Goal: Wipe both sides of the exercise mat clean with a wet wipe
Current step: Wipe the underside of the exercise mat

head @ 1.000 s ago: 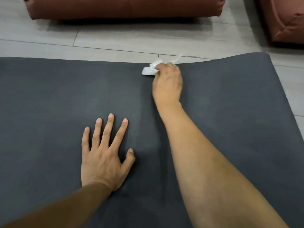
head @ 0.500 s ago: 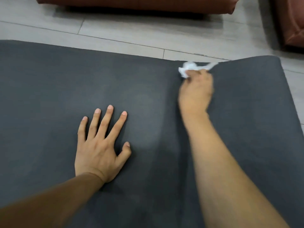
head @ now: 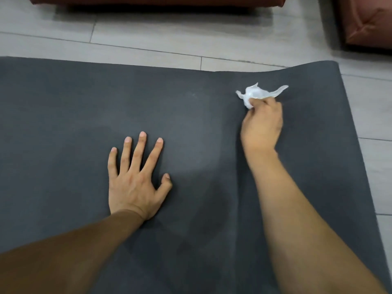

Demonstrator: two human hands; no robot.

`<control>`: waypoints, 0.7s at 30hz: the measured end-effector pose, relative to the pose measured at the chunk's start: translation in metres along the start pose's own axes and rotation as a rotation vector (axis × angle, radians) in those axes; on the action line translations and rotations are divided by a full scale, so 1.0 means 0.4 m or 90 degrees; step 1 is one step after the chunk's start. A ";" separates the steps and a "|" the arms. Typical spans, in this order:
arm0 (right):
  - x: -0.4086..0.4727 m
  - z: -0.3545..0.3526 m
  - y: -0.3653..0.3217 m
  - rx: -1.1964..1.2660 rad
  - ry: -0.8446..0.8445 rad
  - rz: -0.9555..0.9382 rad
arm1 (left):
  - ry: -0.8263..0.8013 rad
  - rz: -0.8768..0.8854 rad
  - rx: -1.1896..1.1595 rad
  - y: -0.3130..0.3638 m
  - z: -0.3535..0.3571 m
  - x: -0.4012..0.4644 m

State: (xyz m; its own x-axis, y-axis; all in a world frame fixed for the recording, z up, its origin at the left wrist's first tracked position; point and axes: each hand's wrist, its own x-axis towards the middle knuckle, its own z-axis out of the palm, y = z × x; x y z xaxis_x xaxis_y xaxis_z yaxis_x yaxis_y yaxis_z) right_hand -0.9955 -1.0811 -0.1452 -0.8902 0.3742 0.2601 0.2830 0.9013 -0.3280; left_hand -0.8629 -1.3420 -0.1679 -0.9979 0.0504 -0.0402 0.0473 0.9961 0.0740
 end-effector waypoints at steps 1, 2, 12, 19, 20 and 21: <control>-0.020 0.017 -0.060 0.033 -0.005 -0.010 | 0.000 0.000 -0.003 0.001 0.000 0.000; -0.046 0.036 -0.129 0.083 -0.015 -0.058 | 0.002 -0.001 -0.007 0.001 0.001 0.001; -0.095 0.044 -0.064 0.051 0.045 -0.202 | 0.015 -0.002 -0.013 -0.001 0.005 0.001; -0.118 0.042 -0.095 0.050 0.056 -0.076 | 0.009 0.001 -0.012 -0.004 0.006 0.001; -0.156 0.059 -0.168 0.088 0.024 -0.158 | 0.013 0.003 -0.013 -0.005 0.008 0.003; -0.201 0.071 -0.238 0.123 -0.026 -0.240 | 0.017 0.005 -0.015 -0.008 0.011 0.004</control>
State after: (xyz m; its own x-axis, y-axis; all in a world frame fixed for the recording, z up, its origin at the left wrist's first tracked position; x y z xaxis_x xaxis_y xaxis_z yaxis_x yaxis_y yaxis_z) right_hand -0.9609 -1.2031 -0.1609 -0.9332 0.0139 0.3591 -0.1334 0.9144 -0.3821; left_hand -0.8646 -1.3448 -0.1726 -0.9984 0.0558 -0.0126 0.0543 0.9937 0.0981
